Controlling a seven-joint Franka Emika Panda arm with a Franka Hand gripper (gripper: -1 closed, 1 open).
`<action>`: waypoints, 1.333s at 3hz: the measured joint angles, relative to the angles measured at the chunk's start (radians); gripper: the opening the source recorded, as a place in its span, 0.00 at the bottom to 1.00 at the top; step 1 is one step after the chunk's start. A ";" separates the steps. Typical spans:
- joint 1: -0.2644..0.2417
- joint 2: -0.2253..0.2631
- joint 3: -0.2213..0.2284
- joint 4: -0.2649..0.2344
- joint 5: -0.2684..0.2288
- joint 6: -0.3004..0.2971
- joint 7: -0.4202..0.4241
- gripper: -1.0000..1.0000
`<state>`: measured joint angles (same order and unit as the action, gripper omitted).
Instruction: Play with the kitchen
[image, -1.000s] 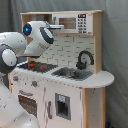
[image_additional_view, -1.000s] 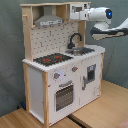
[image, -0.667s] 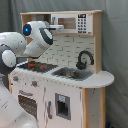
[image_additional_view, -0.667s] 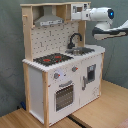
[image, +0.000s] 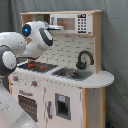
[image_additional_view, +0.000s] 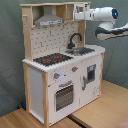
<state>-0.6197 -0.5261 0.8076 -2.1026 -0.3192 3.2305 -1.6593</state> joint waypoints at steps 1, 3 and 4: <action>0.070 -0.006 -0.059 -0.027 -0.001 0.028 -0.017 0.00; 0.083 -0.023 -0.061 -0.009 0.001 0.025 -0.015 1.00; 0.143 -0.062 -0.064 0.016 0.002 0.017 -0.009 1.00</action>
<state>-0.4771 -0.5877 0.7435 -2.0866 -0.3172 3.2475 -1.6680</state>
